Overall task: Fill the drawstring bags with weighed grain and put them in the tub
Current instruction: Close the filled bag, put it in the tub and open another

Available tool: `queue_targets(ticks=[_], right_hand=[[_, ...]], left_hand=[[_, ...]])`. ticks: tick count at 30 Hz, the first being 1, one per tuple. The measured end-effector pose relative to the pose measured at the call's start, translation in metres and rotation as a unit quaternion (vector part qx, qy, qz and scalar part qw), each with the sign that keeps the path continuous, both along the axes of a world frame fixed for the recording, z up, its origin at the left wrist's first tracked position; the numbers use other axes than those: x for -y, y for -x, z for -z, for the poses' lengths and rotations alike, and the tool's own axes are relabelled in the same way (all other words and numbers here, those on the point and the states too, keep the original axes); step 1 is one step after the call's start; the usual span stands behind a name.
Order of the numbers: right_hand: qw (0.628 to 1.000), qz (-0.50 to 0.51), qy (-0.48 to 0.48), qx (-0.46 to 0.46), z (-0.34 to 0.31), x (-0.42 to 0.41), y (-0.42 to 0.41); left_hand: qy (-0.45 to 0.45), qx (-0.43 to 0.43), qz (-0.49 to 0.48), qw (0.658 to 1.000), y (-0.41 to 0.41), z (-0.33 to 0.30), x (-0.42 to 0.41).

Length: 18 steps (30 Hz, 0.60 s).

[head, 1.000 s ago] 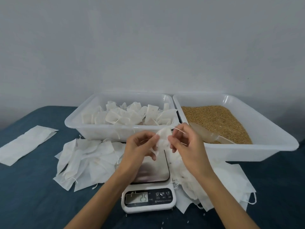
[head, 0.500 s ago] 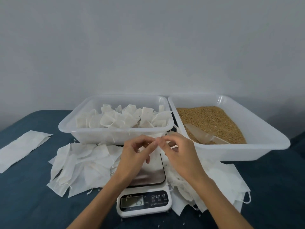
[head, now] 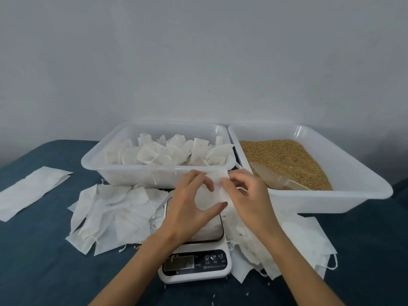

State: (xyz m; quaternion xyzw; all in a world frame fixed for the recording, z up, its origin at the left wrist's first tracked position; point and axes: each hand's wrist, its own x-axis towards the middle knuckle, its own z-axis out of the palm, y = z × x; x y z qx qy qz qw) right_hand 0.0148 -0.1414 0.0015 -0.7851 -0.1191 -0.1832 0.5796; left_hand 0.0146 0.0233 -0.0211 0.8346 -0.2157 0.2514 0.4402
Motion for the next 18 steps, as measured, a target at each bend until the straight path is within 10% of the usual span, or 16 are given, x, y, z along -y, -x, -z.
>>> queue_targets(ticks=[6, 18], right_hand=[[0.991, 0.102, 0.02, 0.086, -0.004, 0.006, 0.003], [0.993, 0.066, -0.02, 0.097, -0.005, 0.004, 0.005]], left_hand=[[0.254, -0.148, 0.077, 0.953, -0.003, -0.005, -0.004], [0.361, -0.18, 0.085, 0.911, -0.012, -0.004, -0.009]])
